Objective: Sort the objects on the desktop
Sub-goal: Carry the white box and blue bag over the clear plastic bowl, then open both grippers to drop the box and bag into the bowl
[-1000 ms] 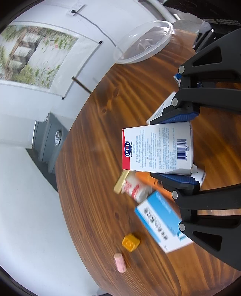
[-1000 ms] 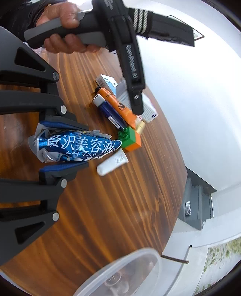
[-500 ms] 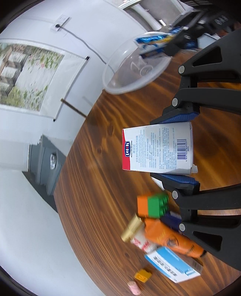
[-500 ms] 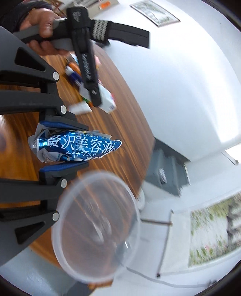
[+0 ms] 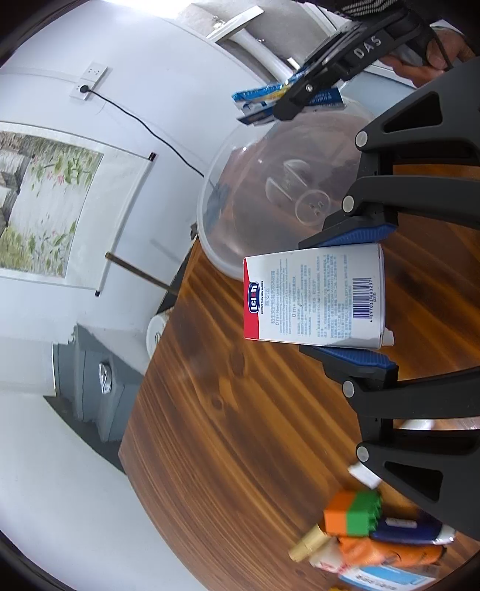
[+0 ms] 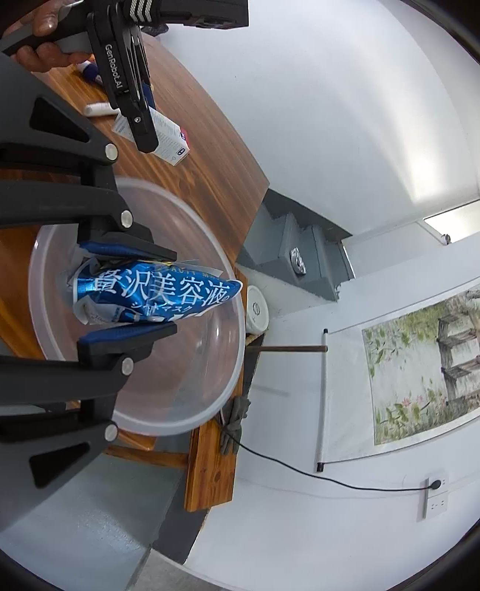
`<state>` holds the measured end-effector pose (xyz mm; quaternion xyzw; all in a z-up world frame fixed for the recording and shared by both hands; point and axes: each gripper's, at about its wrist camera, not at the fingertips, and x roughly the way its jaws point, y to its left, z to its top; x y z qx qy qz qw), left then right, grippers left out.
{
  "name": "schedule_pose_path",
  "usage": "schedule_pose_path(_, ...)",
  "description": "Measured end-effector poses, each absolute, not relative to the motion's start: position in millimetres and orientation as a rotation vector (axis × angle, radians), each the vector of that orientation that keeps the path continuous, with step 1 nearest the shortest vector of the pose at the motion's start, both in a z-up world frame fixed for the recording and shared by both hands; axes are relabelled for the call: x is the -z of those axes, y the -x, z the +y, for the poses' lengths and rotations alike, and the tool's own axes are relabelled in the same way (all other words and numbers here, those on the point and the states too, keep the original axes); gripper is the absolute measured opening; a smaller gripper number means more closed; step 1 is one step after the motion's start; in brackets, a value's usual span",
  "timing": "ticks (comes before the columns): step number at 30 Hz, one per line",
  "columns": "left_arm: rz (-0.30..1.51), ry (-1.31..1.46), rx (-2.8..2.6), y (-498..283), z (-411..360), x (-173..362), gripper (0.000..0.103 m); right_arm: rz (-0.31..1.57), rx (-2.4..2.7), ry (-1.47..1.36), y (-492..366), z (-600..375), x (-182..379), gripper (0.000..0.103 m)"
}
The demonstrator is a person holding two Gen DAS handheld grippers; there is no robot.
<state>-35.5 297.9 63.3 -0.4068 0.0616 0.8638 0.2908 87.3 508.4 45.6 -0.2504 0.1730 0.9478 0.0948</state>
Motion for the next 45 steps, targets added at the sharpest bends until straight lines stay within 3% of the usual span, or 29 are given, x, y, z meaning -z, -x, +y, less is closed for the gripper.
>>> schedule_pose_path(17, 0.237, 1.044, -2.172, 45, 367, -51, 0.050, 0.434, -2.695, 0.797, -64, 538, -30, 0.035)
schedule_pose_path(19, 0.245, 1.070, -2.144, 45, 373, -48, 0.050, 0.435, -2.681, 0.799, -63, 539, -30, 0.041)
schedule_pose_path(21, 0.230, 1.107, -2.109, 48, 376, -44, 0.052, 0.434, -2.673, 0.784, -63, 541, -30, 0.060)
schedule_pose_path(22, 0.211, 1.115, -2.095, 48, 375, -43, 0.056, 0.424, -2.672, 0.764, -64, 541, -32, 0.062)
schedule_pose_path(27, 0.174, 1.058, -2.135, 45, 364, -54, 0.072, 0.407, -2.666, 0.743, -67, 538, -35, 0.062)
schedule_pose_path(45, 0.188, 1.045, -2.266, 41, 316, -60, 0.073, 0.432, -2.750, 0.719, -75, 508, -43, 0.067)
